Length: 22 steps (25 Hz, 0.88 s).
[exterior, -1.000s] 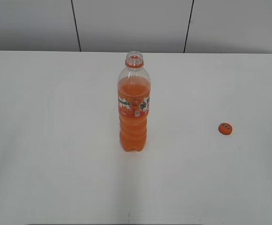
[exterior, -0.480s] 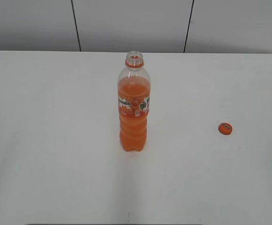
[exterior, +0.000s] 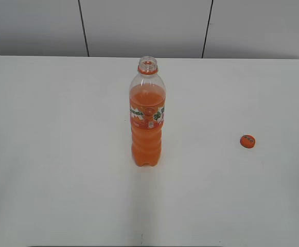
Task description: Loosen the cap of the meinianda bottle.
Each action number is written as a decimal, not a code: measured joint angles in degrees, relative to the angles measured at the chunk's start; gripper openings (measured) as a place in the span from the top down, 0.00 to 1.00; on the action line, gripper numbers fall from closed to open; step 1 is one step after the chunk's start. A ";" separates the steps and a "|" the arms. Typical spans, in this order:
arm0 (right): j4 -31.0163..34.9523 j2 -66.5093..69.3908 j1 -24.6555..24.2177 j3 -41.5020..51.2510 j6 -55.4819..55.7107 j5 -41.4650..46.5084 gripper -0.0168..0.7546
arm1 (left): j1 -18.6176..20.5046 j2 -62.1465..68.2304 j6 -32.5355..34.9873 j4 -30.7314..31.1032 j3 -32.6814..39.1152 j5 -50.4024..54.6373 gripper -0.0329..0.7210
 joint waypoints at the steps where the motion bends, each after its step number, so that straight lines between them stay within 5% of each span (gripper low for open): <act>1: 0.00 0.00 0.00 0.00 0.00 0.05 0.24 | 0.00 0.00 0.00 0.00 0.00 0.07 0.29; 22: 0.00 0.00 0.00 0.00 0.17 0.00 0.24 | 0.00 0.00 0.00 0.73 0.00 0.07 0.32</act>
